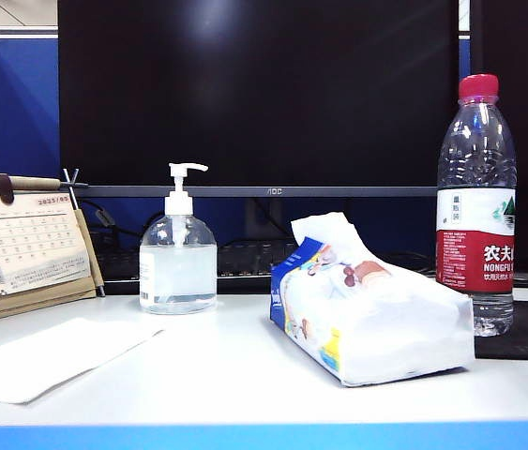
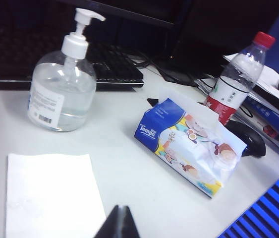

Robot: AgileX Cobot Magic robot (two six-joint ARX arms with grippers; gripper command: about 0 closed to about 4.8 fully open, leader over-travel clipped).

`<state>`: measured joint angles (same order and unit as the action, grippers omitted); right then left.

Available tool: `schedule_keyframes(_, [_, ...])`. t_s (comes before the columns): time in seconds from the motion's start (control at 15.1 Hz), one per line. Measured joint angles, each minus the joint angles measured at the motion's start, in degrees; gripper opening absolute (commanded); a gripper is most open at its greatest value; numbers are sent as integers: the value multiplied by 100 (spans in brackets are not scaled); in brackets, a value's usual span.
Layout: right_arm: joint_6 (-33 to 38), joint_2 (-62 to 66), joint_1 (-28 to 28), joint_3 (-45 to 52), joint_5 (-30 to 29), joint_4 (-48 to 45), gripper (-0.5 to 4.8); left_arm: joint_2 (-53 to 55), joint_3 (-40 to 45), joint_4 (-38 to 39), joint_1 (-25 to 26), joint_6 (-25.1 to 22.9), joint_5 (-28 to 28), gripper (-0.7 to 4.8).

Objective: Pull out a tissue from the tissue dispenser, then press the switch of the alcohol sanitizer bottle to drop some sanitizer on the paper tissue, and finally place the treated tissue on the table.

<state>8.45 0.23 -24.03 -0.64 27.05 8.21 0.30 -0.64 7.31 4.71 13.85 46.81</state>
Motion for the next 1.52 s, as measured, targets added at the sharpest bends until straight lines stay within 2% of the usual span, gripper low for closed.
schedule_keyframes(0.13, [-76,0,1137,13,-1867,-157,-5,0,0,2,0,-103,11,-5])
schedule_keyframes(0.26, [20,0,2328,13,-3211,-219,-5,0,0,4,2,-151,9,-5])
schedule_keyframes(0.33, [264,0,3021,13,-4280,-50,-5,0,0,2,2,-160,9,-5])
schedule_keyframes(0.46, [424,2,3449,13,-5403,61,-5,0,0,4,2,-160,7,-5])
schedule_keyframes(0.53, [468,2,3366,13,-5552,46,-5,0,0,4,2,-160,-48,-5])
schedule_keyframes(0.79, [739,0,3368,13,-5473,46,-5,0,0,4,4,-140,-85,-5])
schedule_keyframes(0.86, [782,0,3364,13,-5469,46,-5,0,0,2,2,-317,-267,-5])
schedule_keyframes(0.93, [782,0,3335,13,-5466,46,-5,0,0,0,2,-619,-745,-5])
schedule_keyframes(0.99, [785,0,3335,13,-5431,46,-5,0,0,2,2,-1001,-1961,-5])
schedule_keyframes(1.06, [785,0,3335,13,-5394,46,-5,0,0,13,2,-1069,-2354,-5])
schedule_keyframes(1.13, [785,0,3338,13,-5294,44,-5,0,0,55,2,-1167,-3136,-5])
schedule_keyframes(1.19, [785,0,3338,13,-5243,46,-5,0,0,101,2,-1182,-3547,-5])
schedule_keyframes(1.26, [785,0,3338,13,-5215,46,-5,0,0,201,7,-1193,-4435,-5])
schedule_keyframes(1.32, [785,0,3338,13,-5215,46,-5,0,0,229,4,-1196,-4621,-5])
schedule_keyframes(1.52, [785,0,3338,13,-5215,46,-5,0,0,232,4,-1200,-4634,-5])
